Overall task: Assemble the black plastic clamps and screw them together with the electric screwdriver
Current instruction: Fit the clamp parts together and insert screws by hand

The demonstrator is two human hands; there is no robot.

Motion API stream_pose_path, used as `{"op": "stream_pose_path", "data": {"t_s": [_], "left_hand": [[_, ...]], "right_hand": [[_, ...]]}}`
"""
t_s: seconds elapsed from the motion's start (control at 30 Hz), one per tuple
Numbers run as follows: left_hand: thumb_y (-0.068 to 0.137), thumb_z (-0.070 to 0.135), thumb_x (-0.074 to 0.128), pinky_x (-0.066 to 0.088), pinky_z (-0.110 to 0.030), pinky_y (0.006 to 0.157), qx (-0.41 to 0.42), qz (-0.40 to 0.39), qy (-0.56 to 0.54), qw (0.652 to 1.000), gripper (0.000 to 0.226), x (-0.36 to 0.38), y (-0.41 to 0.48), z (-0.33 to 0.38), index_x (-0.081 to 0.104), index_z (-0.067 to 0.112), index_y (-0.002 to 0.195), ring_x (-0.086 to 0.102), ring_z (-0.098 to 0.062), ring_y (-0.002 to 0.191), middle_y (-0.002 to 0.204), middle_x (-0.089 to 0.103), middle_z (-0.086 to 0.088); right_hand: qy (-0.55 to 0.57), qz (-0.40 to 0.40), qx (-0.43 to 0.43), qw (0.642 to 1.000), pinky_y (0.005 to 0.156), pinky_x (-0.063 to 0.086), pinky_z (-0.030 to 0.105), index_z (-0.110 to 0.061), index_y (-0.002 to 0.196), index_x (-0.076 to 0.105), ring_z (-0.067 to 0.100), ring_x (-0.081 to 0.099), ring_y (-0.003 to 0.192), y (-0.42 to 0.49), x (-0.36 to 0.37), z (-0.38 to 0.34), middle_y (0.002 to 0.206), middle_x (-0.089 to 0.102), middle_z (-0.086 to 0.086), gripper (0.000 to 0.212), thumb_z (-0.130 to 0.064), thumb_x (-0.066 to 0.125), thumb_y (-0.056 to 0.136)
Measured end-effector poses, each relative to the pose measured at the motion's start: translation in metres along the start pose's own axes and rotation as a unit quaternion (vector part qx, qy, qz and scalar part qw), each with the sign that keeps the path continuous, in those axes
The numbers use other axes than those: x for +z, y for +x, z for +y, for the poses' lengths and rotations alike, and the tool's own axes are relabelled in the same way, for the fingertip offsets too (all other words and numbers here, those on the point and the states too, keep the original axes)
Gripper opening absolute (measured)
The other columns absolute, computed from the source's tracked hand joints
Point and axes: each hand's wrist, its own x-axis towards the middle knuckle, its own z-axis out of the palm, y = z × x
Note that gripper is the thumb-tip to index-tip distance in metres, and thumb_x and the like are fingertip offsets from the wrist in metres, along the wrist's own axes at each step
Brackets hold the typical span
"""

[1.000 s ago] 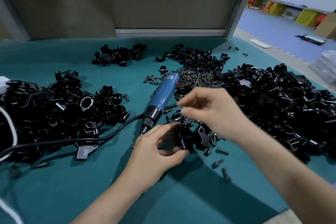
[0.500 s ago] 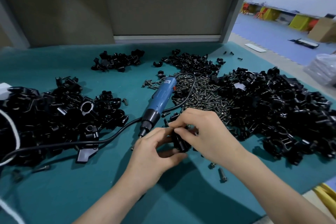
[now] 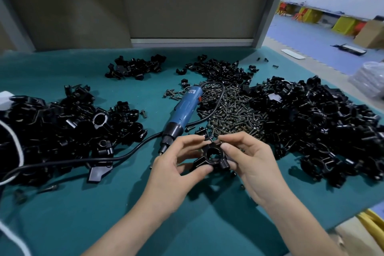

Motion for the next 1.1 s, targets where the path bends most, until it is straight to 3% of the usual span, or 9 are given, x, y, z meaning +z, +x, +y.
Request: {"op": "stream_pose_path", "data": {"t_s": [0.23, 0.43, 0.53, 0.7, 0.93, 1.1], "left_hand": [[0.076, 0.011, 0.076, 0.047, -0.029, 0.100, 0.020, -0.019, 0.023, 0.999, 0.050, -0.002, 0.001, -0.003, 0.062, 0.043, 0.112, 0.060, -0.004, 0.116, 0.116, 0.068, 0.017], [0.075, 0.019, 0.074, 0.046, -0.034, 0.103, 0.024, -0.029, 0.042, 0.998, 0.047, 0.000, 0.000, -0.004, 0.062, 0.040, 0.116, 0.060, -0.005, 0.116, 0.117, 0.068, 0.017], [0.076, 0.017, 0.074, 0.047, -0.036, 0.103, 0.037, -0.025, 0.062, 0.997, 0.049, 0.000, -0.001, -0.004, 0.063, 0.037, 0.119, 0.062, -0.005, 0.114, 0.118, 0.068, 0.017], [0.076, 0.009, 0.077, 0.048, -0.025, 0.098, 0.064, -0.021, 0.078, 0.995, 0.054, 0.003, -0.003, -0.001, 0.061, 0.034, 0.122, 0.063, -0.003, 0.111, 0.118, 0.067, 0.019], [0.073, 0.018, 0.077, 0.050, -0.030, 0.098, 0.084, 0.013, 0.070, 0.994, 0.057, 0.004, -0.004, 0.003, 0.059, 0.039, 0.123, 0.064, -0.003, 0.109, 0.117, 0.067, 0.021], [0.073, 0.011, 0.078, 0.049, -0.021, 0.096, 0.104, 0.011, 0.080, 0.991, 0.057, 0.004, -0.005, 0.003, 0.061, 0.035, 0.122, 0.064, -0.002, 0.107, 0.117, 0.067, 0.021]], "right_hand": [[0.004, -0.011, 0.017, 1.000, 0.057, 0.053, 0.018, -0.015, 0.076, 0.077, 0.011, 0.069, 0.067, 0.002, -0.006, -0.005, 0.077, 0.073, 0.004, 0.012, -0.011, 0.069, 0.068], [-0.027, 0.009, 0.003, 1.000, 0.070, 0.054, 0.030, -0.023, 0.078, 0.076, 0.010, 0.067, 0.070, 0.000, -0.008, 0.001, 0.084, 0.074, 0.002, 0.024, -0.034, 0.077, 0.056], [-0.008, 0.004, 0.017, 1.000, 0.059, 0.053, 0.019, -0.020, 0.076, 0.076, 0.013, 0.068, 0.069, 0.000, -0.008, 0.000, 0.082, 0.073, 0.003, 0.022, -0.029, 0.078, 0.056], [0.052, 0.023, 0.015, 0.998, 0.055, 0.054, 0.023, -0.016, 0.070, 0.074, 0.014, 0.068, 0.066, -0.001, -0.006, 0.001, 0.074, 0.071, 0.006, 0.009, -0.020, 0.073, 0.062], [0.085, 0.036, -0.013, 0.996, 0.052, 0.053, 0.022, -0.020, 0.068, 0.073, 0.011, 0.068, 0.063, -0.006, 0.003, 0.002, 0.072, 0.070, 0.000, 0.003, -0.021, 0.071, 0.066], [0.089, 0.037, -0.015, 0.995, 0.055, 0.054, 0.022, -0.020, 0.066, 0.073, 0.010, 0.067, 0.065, -0.005, 0.006, 0.003, 0.073, 0.071, 0.001, 0.004, -0.023, 0.073, 0.063]]}}
